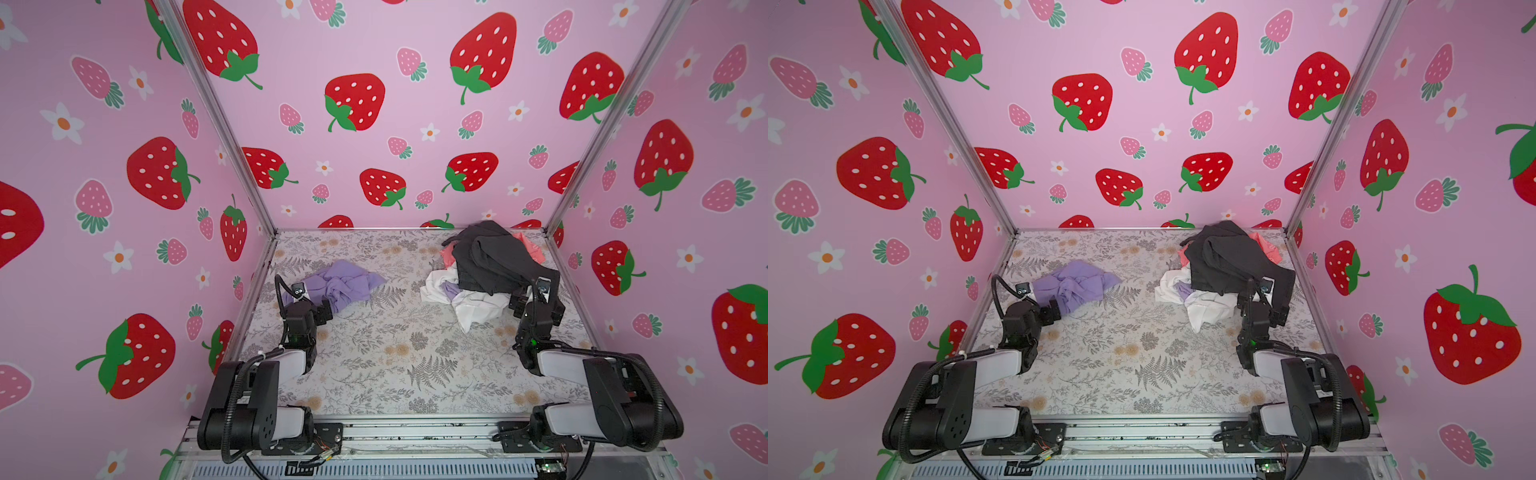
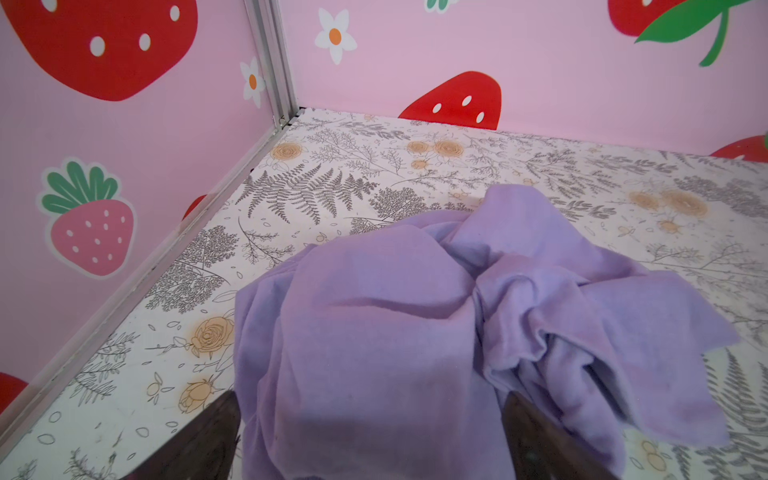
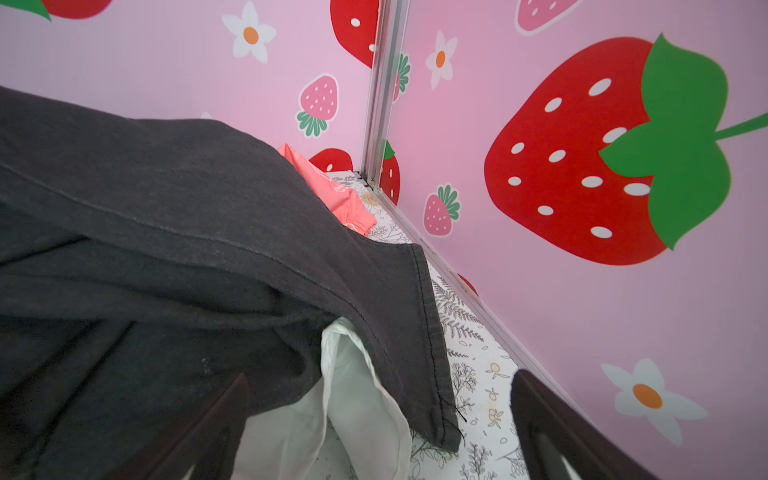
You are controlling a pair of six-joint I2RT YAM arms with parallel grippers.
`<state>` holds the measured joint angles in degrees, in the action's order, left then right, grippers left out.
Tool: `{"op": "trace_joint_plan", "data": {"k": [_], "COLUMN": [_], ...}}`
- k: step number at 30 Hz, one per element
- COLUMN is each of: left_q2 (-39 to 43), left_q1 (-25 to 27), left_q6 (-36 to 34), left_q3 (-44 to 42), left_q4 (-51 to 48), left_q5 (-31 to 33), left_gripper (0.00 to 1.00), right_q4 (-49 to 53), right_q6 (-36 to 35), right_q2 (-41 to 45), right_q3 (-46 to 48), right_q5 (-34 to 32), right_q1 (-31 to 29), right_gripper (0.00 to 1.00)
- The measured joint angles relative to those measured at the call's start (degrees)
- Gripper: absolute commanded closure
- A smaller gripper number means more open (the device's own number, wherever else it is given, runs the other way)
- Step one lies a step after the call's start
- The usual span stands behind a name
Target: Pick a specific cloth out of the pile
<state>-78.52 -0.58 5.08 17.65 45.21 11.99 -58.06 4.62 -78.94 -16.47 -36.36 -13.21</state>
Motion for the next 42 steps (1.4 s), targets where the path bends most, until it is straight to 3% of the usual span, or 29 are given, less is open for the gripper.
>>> {"op": "trace_joint_plan", "data": {"k": [5,10,24,42], "left_q2": [-4.76,-8.87,-9.29,-9.75], "left_q1": [-1.38,-3.02,-2.91,-2.03], "left_q6": [0.74,1.64,0.98,-1.92], "left_q3": [-2.05,-2.86,5.25,6.82], "left_q4": [9.2,12.04,3.65,-0.68], "left_q5": [-3.41,-5.88,-9.73,-13.73], "left_gripper": [0.01,0.01,0.0,0.01], "right_q4": [-5.05,-7.91,-8.11,-7.5], "right_q6": [-0.48,-1.4,-1.55,-1.55], "right_q2": [-4.83,-7.02,-9.4,-9.49], "right_q3": [0.15,0.24,-0.63,-0.94], "right_q5": [1.55,3.72,11.93,14.58], "right_q1": [0.11,0.35,3.52,3.61], "right_gripper": [0.0,0.01,0.0,0.0]}}
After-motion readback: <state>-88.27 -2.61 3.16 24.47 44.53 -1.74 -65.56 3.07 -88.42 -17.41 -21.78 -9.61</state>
